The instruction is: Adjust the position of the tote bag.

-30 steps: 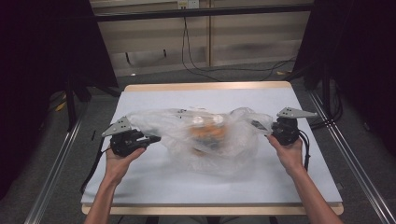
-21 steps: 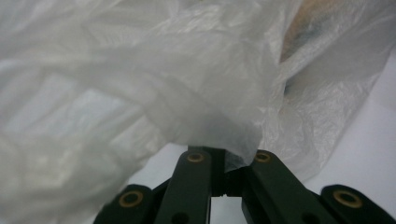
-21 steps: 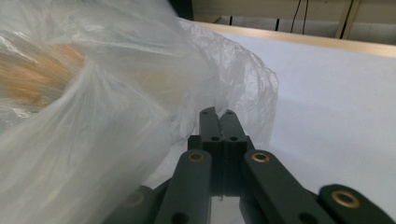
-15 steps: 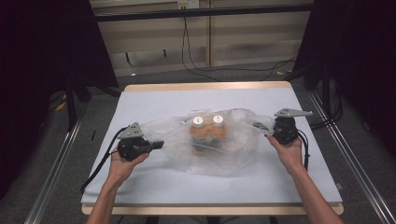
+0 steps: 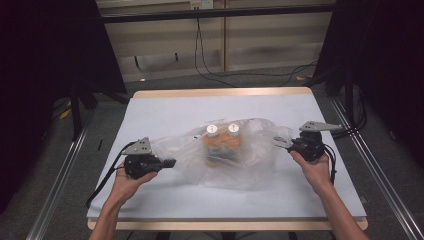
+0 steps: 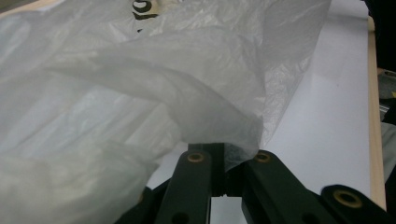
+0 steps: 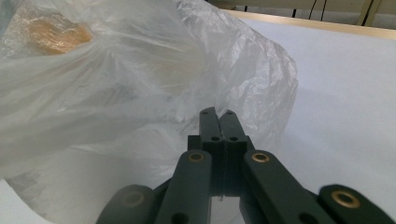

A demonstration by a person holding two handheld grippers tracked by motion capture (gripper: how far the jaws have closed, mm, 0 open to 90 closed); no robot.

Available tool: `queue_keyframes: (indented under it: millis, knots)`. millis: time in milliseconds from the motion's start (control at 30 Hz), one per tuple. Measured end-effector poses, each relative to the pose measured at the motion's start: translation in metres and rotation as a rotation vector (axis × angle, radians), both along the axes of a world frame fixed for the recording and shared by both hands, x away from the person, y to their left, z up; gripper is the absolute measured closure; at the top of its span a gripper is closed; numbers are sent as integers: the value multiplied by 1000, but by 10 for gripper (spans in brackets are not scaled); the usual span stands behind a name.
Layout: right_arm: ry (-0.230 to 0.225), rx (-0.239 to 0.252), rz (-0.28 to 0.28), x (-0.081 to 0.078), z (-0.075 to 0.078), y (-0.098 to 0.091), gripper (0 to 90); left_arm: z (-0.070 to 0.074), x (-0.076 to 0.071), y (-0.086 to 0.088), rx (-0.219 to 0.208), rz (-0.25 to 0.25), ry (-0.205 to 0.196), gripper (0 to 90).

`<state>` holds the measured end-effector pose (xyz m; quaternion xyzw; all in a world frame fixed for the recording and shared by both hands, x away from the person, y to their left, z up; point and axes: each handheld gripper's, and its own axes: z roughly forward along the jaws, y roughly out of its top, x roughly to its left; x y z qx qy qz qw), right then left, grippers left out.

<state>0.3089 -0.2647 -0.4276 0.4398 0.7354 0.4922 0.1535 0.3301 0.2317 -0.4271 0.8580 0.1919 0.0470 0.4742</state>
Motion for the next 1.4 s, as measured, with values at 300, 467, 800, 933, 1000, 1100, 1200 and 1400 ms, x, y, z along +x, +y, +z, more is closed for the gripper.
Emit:
queue_keyframes:
  millis: [300,467,800,933,1000,1100,1200,1400]
  knots:
    - [-11,-2,15,-6,3,0,900,1,-2,7,-17,-16,7,900]
    - [-30,17,5,-11,9,-6,900,4,-1,10,-41,3,4,900]
    - [-17,-1,-42,-7,0,-18,900,-7,8,14,1,71,26,900]
    - [-21,3,-57,3,-5,-15,900,-15,16,14,61,116,23,900]
    - [2,4,-71,10,-11,-15,900,-20,16,10,81,110,44,900]
    - [57,-55,-77,18,-21,-11,900,-28,17,5,125,85,64,900]
    - [111,-105,-67,22,-34,-9,900,-33,19,5,145,87,80,900]
    - [164,-176,-40,14,-44,-10,900,-46,12,-3,201,54,111,900]
